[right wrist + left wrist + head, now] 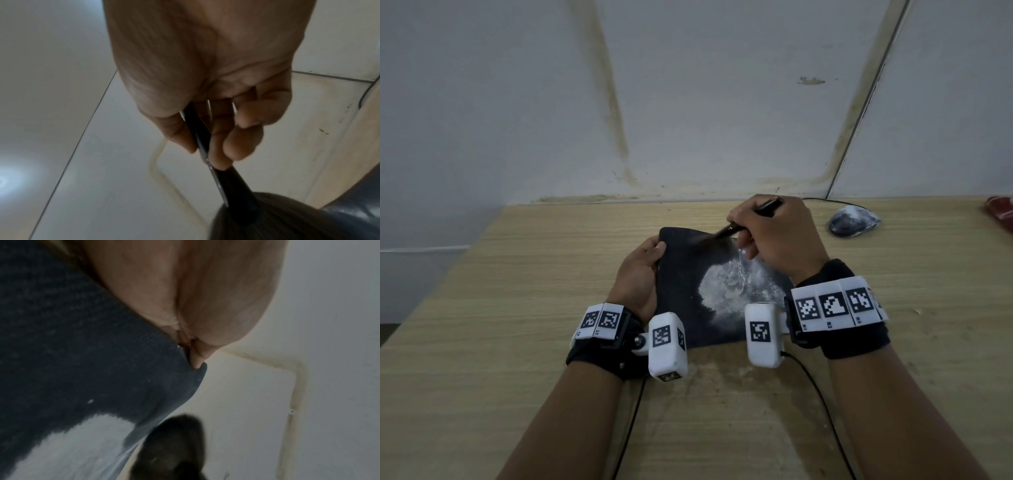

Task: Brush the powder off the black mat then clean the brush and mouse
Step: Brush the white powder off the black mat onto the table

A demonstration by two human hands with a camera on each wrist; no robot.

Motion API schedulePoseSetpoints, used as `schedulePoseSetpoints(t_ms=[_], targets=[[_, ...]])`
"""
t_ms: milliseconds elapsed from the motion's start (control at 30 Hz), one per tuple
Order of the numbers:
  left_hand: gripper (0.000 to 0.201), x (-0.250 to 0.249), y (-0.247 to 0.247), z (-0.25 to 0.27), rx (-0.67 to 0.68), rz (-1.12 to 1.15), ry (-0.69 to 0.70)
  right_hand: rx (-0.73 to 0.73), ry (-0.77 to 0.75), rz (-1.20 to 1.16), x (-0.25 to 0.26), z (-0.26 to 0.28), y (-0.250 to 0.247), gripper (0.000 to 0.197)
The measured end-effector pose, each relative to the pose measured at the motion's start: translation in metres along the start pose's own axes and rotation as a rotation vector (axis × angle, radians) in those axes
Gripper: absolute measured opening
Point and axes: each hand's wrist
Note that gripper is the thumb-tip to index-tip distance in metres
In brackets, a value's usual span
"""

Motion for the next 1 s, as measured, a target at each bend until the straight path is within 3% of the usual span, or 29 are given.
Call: schedulePoseSetpoints(t_ms=[100,200,300,400,500,600,700,800,900,1000], targets=[[0.026,0.001,0.001,0.000,-0.008,0.023,-0.009,0.131,-0.077,-0.018,0.006,0.006,0.008,0.016],[0.024,0.003,0.002,0.001,-0.016,0.024,-0.013,0.229,-0.042,0.053,0.002,0.011,0.013,0.014],[0.024,0.005,0.001,0.002,-0.014,0.007,-0.020,0.126,-0.005,0.098,-0.003,0.012,0.010,0.013],[0.025,0.007,0.001,0.002,-0.021,0.008,-0.035,0.039,-0.056,-0.001,0.000,0.013,0.006,0.012],[0.029,0.008,0.001,0.002,-0.020,0.023,-0.049,0.146,-0.107,-0.071,0.003,0.017,0.010,0.012],[0.026,0.011,0.001,0.001,-0.022,0.024,-0.050,0.191,-0.070,0.047,-0.003,0.019,0.013,0.011],[0.024,0.012,0.001,0.004,-0.007,0.002,-0.049,0.078,-0.022,0.096,-0.009,0.017,0.008,0.016],[0.025,0.011,0.001,0.004,-0.002,0.011,-0.051,-0.020,-0.058,-0.034,-0.007,0.017,0.003,0.014],[0.028,0.010,0.003,0.004,-0.004,0.027,-0.054,0.104,-0.109,-0.091,0.001,0.019,0.006,0.012],[0.027,0.009,0.004,0.004,-0.025,0.022,-0.051,0.242,-0.075,0.014,-0.001,0.019,0.010,0.011]])
Point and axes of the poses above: each hand's wrist, its own z-axis away from the middle knuckle, its own y-axis out of the palm, x = y × z, and after that the axes turned 13 degrees about -y, right-handed
